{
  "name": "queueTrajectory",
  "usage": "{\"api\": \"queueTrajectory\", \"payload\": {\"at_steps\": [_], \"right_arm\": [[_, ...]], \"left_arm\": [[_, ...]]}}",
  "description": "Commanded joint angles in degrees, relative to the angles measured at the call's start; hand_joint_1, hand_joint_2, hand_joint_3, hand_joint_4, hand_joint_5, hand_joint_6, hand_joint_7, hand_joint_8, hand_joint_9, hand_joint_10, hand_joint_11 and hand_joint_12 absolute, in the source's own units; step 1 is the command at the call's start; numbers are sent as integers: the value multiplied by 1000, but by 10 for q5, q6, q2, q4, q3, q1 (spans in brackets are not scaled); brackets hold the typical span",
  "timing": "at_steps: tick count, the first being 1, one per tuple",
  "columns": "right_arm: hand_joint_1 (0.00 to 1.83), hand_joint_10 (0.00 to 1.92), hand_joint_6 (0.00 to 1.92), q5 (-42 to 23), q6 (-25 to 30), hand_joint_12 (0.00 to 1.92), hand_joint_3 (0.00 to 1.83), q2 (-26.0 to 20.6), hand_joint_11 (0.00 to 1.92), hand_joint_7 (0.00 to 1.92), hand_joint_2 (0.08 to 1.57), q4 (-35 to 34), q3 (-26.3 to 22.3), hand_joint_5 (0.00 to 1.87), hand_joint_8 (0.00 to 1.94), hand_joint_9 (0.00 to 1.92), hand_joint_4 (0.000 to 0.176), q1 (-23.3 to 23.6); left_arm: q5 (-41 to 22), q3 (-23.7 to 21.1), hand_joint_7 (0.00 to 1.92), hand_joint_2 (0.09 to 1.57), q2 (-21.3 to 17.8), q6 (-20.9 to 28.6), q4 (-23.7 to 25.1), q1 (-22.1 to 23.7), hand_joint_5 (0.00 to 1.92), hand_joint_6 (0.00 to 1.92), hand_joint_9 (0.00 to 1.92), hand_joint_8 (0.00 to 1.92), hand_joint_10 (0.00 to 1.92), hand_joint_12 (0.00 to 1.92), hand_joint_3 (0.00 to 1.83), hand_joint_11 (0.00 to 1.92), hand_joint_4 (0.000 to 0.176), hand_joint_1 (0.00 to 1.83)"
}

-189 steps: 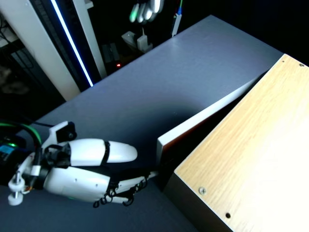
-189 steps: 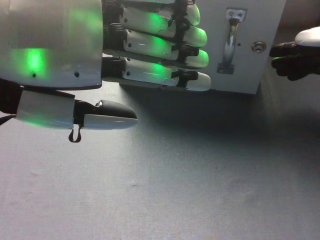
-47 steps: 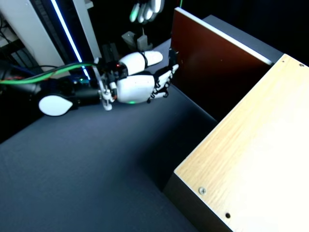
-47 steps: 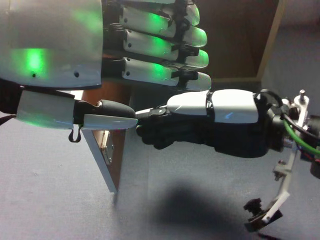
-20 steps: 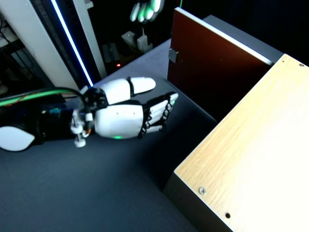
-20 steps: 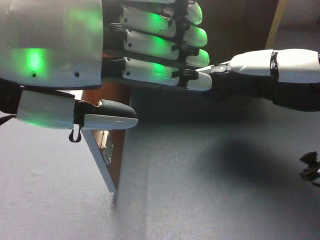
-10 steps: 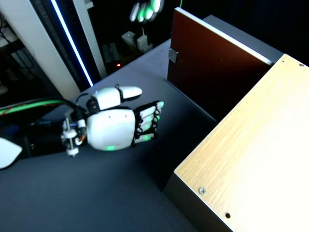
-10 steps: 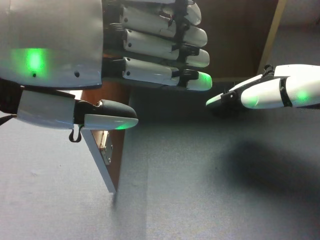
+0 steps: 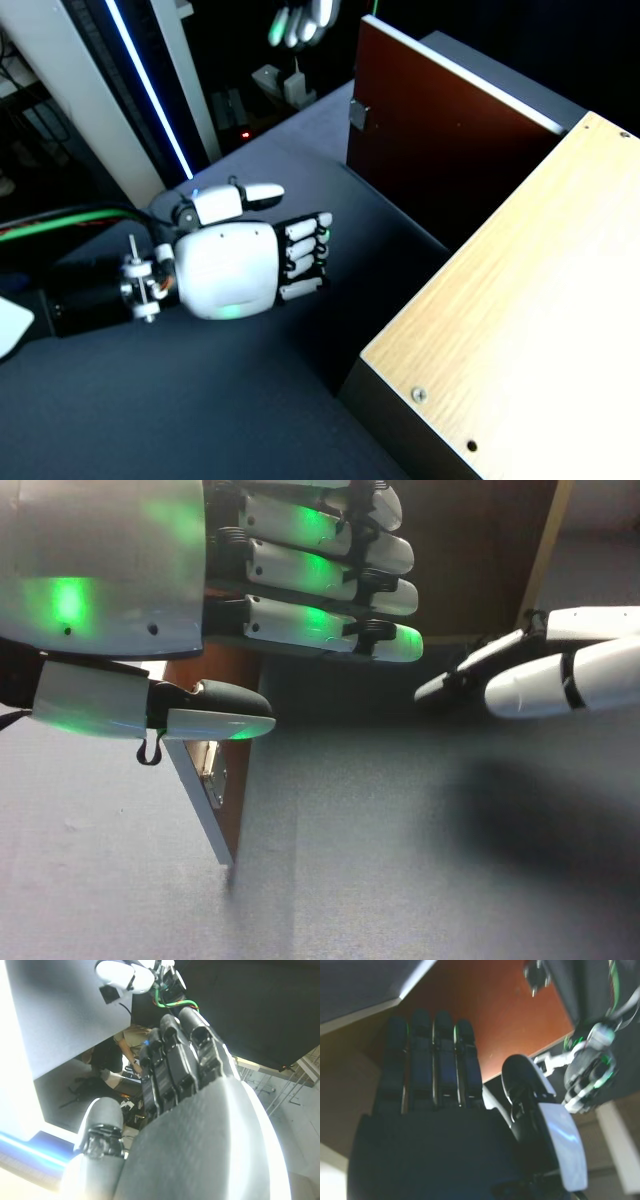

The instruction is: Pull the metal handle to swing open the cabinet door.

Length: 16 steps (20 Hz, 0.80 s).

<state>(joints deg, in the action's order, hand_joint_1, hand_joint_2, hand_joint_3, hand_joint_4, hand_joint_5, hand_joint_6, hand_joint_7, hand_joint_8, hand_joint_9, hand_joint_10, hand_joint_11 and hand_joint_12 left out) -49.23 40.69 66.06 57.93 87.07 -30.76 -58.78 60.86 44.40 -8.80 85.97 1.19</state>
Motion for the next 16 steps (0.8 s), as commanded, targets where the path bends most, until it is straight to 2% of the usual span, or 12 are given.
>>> {"api": "queueTrajectory", "payload": {"at_steps": [1, 4, 5, 11, 16], "right_arm": [[0, 3, 2, -51, -2, 1049, 117, -3, 33, 528, 1571, -24, -6, 504, 2, 481, 0, 12], [0, 2, 3, -51, -32, 1051, 119, -5, 35, 528, 1571, 19, -19, 507, 2, 480, 0, 32], [0, 4, 4, -51, -60, 1052, 120, -10, 38, 532, 1571, 34, -26, 510, 3, 484, 0, 41], [0, 3, 1, -52, -159, 1050, 120, -57, 40, 529, 1571, 53, -65, 506, 1, 483, 0, 60], [0, 1, 0, -96, -167, 1049, 123, -80, 35, 524, 1571, 83, -80, 502, 0, 480, 0, 70]], "left_arm": [[-14, 0, 391, 1571, -4, -5, -56, 6, 351, 0, 368, 0, 0, 804, 98, 0, 0, 0], [-14, 0, 401, 1571, -4, -5, -56, 6, 357, 1, 377, 2, 2, 825, 102, 0, 0, 0], [-14, 0, 399, 1571, -4, -5, -56, 6, 354, 0, 375, 0, 1, 817, 101, 0, 0, 0], [-14, 0, 401, 1571, -4, -5, -56, 6, 361, 2, 375, 1, 1, 822, 105, 0, 0, 0], [-14, 0, 402, 1571, -4, -5, -56, 6, 358, 0, 376, 1, 1, 818, 112, 2, 0, 0]]}}
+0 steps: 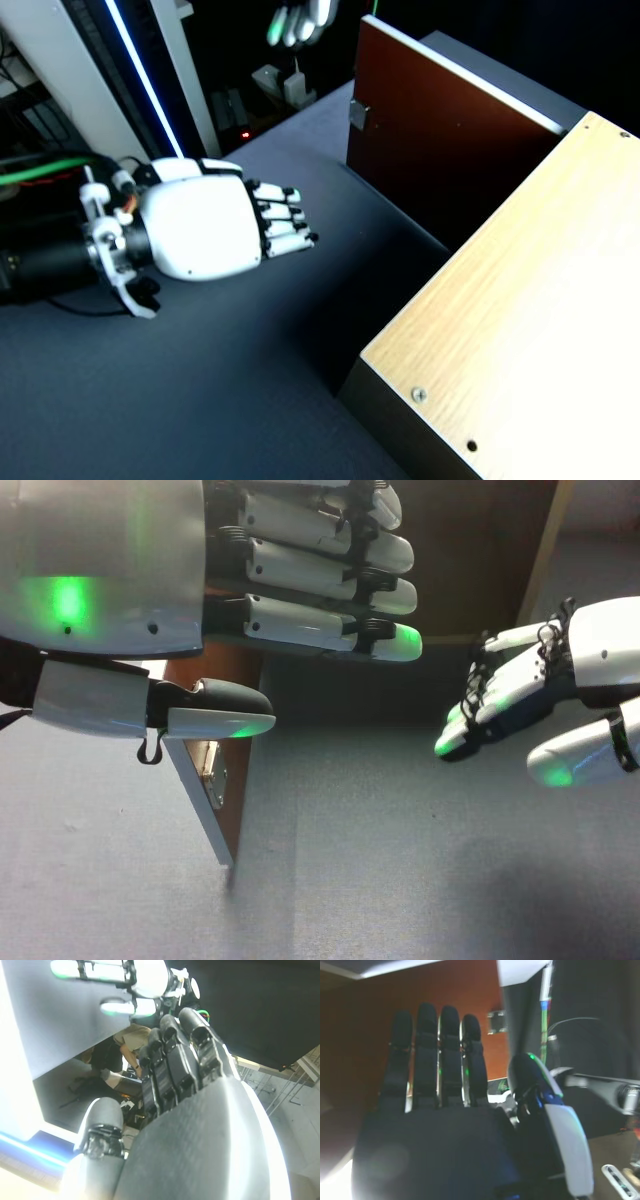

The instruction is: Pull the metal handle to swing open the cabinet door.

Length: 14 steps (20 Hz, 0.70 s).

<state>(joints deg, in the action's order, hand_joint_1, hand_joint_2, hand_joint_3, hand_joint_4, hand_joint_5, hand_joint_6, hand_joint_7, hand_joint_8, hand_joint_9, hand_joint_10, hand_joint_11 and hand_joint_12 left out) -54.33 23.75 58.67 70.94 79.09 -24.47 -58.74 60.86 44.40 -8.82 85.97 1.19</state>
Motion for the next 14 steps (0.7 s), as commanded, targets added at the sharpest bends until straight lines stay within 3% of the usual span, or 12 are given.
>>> {"api": "queueTrajectory", "payload": {"at_steps": [1, 5, 14], "right_arm": [[0, 1, 1, -50, -1, 1050, 123, -9, 36, 524, 1571, -44, -2, 504, 0, 480, 0, 7], [0, 0, 0, -57, -64, 1049, 123, -30, 32, 520, 1571, -21, -24, 499, 0, 477, 0, 9], [0, 0, 1, -68, -123, 1040, 69, -68, 26, 521, 1571, 27, -58, 495, 1, 480, 0, 34]], "left_arm": [[-15, 0, 405, 1571, -4, -5, -56, 6, 360, 1, 381, 2, 3, 825, 108, 11, 0, 0], [-15, 0, 389, 1571, -4, -5, -56, 6, 349, 0, 371, 0, 0, 831, 47, 0, 0, 0], [-15, 0, 388, 1557, -4, -5, -56, 6, 344, 3, 375, 3, 4, 861, 4, 5, 0, 0]]}}
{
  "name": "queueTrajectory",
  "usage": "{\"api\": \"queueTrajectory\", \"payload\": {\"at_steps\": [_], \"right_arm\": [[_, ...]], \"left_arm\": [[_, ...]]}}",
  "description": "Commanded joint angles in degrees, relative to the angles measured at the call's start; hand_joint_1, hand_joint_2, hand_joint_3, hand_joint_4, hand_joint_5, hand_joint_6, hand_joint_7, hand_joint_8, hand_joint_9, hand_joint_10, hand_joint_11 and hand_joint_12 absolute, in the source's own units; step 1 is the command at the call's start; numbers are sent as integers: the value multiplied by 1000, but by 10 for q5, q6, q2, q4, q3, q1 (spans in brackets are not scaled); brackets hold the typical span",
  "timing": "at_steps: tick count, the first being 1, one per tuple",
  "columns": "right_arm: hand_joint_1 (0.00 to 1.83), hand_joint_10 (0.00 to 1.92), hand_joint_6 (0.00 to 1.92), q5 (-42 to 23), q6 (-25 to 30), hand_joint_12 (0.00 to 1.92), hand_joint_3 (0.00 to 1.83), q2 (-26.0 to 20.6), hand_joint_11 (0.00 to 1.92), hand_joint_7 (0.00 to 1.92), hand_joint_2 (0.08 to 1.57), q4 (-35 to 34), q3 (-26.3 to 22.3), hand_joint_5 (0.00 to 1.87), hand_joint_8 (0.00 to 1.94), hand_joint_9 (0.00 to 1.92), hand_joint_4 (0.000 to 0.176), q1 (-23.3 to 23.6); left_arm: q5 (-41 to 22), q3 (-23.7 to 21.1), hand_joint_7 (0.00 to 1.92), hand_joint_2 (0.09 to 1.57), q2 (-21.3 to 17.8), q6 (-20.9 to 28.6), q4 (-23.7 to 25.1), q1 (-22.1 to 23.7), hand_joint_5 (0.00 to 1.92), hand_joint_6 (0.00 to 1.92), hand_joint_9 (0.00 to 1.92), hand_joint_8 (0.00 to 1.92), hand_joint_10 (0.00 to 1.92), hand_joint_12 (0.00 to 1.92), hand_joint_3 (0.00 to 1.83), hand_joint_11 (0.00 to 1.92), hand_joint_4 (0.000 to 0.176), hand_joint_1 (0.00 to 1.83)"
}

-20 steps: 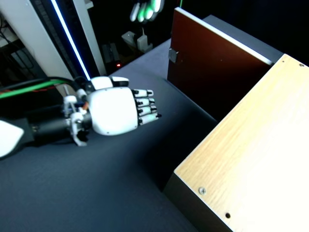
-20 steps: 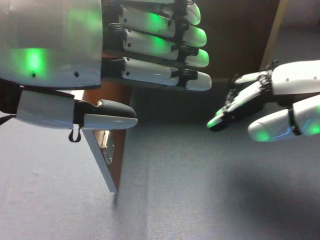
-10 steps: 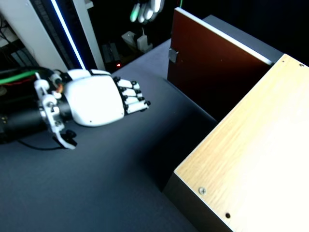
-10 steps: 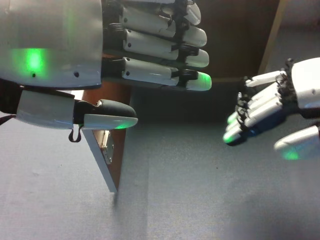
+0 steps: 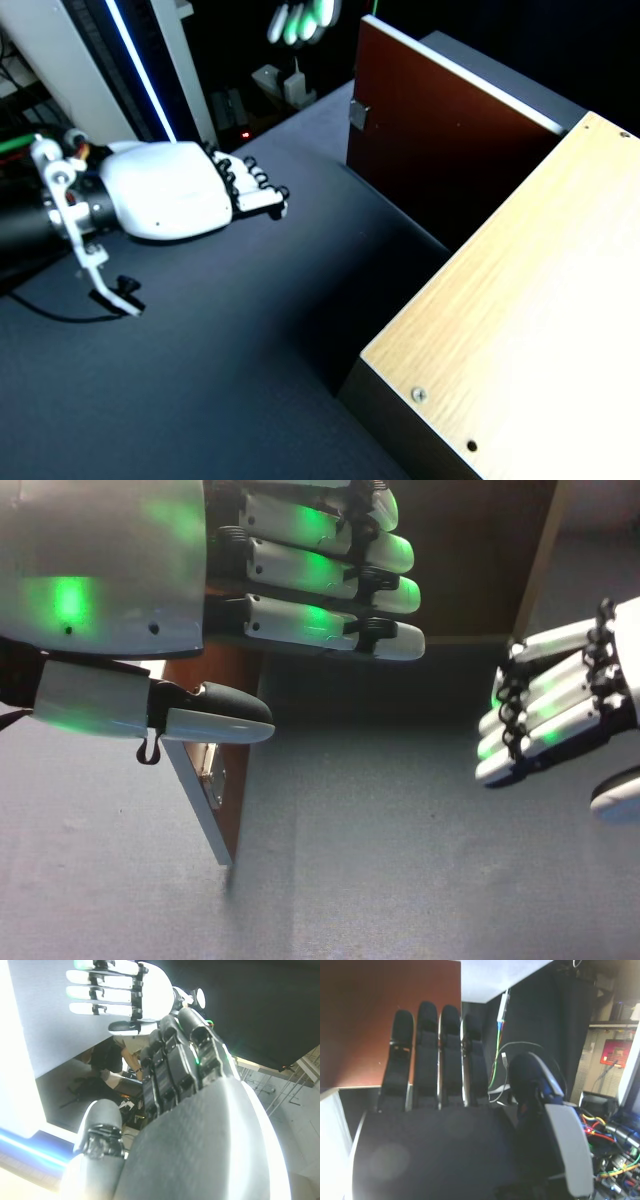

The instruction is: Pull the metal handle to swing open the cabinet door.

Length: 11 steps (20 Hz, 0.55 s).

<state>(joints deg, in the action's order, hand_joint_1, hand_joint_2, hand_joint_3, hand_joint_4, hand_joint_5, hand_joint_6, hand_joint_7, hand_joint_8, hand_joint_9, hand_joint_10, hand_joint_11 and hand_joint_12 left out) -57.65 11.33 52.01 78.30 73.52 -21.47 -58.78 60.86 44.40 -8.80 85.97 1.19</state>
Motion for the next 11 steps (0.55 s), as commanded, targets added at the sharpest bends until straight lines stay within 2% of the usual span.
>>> {"api": "queueTrajectory", "payload": {"at_steps": [1, 7, 11], "right_arm": [[0, 1, 2, -35, -11, 1041, 56, -5, 30, 525, 1571, -39, -6, 498, 1, 481, 0, 11], [0, 0, 2, -60, -24, 1042, 25, -21, 26, 522, 1566, -37, -10, 501, 1, 477, 0, 21], [0, 0, 1, -68, -33, 1044, 20, -35, 31, 523, 1567, -30, -18, 501, 1, 474, 0, 44]], "left_arm": [[-14, 0, 387, 1555, -4, -5, -56, 6, 344, 3, 373, 3, 3, 862, 2, 3, 0, 0], [-14, 0, 379, 1548, -4, -5, -56, 6, 337, 1, 367, 1, 1, 864, 0, 0, 0, 0], [-14, 0, 378, 1548, -4, -5, -56, 6, 333, 0, 366, 1, 1, 867, 0, 0, 0, 0]]}}
